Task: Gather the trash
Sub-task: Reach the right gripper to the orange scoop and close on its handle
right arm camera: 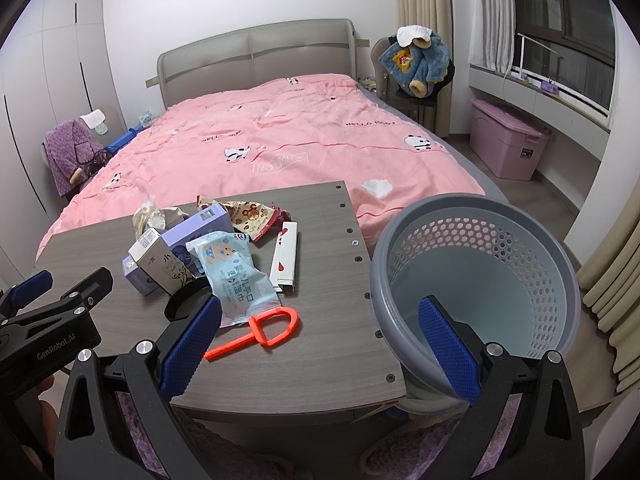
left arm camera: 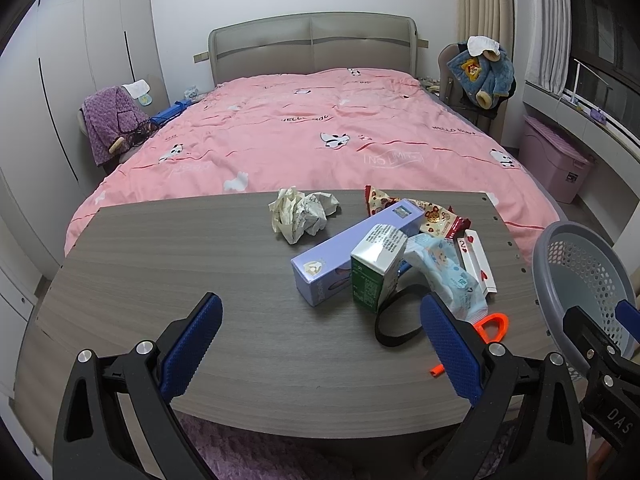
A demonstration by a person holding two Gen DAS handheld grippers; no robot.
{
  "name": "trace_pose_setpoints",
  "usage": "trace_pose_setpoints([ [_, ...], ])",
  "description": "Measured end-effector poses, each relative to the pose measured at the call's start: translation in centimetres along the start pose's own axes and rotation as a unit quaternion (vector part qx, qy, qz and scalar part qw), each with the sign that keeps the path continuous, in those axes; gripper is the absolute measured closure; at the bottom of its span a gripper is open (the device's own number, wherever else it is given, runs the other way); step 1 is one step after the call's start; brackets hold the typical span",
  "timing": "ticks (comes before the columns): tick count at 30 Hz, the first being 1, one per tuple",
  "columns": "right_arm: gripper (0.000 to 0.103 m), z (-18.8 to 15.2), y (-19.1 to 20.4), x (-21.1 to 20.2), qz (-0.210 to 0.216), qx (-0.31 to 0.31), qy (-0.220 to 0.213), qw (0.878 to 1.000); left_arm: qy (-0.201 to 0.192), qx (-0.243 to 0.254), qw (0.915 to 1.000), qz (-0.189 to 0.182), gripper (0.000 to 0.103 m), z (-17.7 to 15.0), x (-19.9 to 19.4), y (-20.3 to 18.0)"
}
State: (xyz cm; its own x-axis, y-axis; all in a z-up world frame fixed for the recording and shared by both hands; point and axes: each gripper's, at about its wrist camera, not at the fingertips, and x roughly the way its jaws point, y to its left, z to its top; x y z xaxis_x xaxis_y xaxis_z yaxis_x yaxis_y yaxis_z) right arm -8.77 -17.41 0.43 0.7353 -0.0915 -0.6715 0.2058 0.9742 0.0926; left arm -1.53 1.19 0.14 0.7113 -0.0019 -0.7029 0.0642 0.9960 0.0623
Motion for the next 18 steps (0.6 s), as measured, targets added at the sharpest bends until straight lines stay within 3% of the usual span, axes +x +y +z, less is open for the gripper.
trace_pose_setpoints([
  [18,0.006,-2.9,3.5,6.3,0.003,-0.039,0.086,0.996,0.027,-0.024,0.9986,0.038,0.008,-1.2,4.1,4.0],
])
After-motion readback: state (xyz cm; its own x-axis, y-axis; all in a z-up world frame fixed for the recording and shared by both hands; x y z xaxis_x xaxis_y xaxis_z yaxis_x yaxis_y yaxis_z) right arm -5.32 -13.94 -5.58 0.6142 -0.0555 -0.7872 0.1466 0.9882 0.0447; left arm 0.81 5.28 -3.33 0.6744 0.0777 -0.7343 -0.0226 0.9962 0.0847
